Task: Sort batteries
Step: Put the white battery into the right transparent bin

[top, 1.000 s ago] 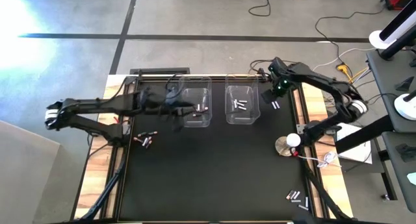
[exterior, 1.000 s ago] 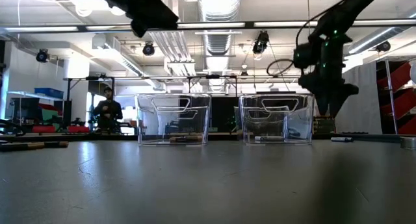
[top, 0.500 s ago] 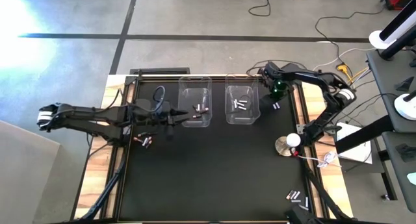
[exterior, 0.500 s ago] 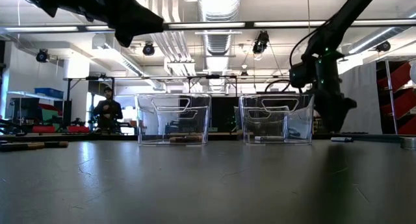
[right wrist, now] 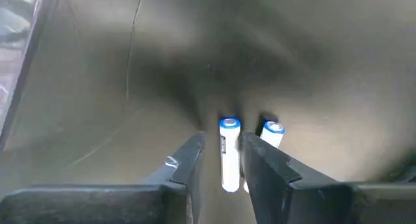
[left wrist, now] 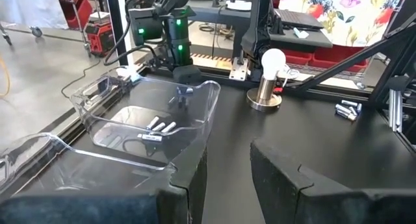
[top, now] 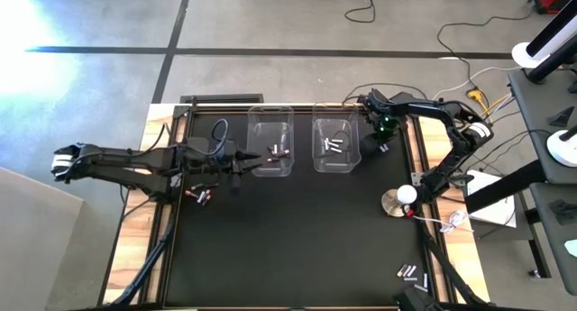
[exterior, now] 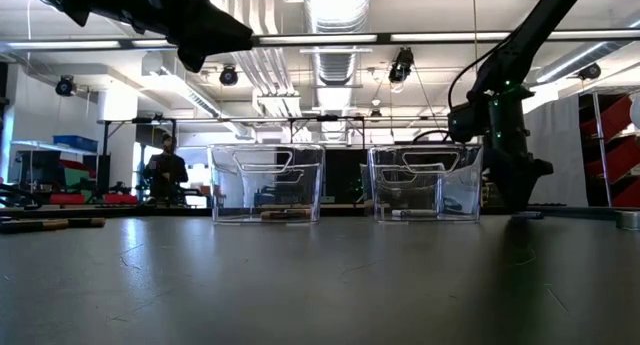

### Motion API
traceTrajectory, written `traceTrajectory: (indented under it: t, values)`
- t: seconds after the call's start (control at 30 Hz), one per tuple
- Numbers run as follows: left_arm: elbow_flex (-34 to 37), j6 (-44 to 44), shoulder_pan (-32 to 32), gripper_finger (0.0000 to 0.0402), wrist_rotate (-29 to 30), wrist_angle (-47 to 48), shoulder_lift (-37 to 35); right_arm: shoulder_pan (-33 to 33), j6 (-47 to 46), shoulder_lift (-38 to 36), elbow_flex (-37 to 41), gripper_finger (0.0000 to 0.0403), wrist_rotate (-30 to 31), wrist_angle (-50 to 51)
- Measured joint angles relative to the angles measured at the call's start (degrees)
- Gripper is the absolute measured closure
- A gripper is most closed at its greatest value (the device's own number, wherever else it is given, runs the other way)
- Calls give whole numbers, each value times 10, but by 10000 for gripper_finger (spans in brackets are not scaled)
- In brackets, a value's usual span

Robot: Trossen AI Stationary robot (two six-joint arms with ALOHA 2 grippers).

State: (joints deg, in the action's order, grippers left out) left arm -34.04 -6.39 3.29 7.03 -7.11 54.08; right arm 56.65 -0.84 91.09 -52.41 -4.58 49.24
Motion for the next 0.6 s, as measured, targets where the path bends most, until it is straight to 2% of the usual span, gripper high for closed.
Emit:
traceTrajectory:
  t: [0.33,0.6]
  values:
    - [0,-13,0,303,0,0,4,-15,4,0,9,357,15,-3]
    - [0,-14,0,303,0,0,4,-42,1,-2,24,352,22,-7]
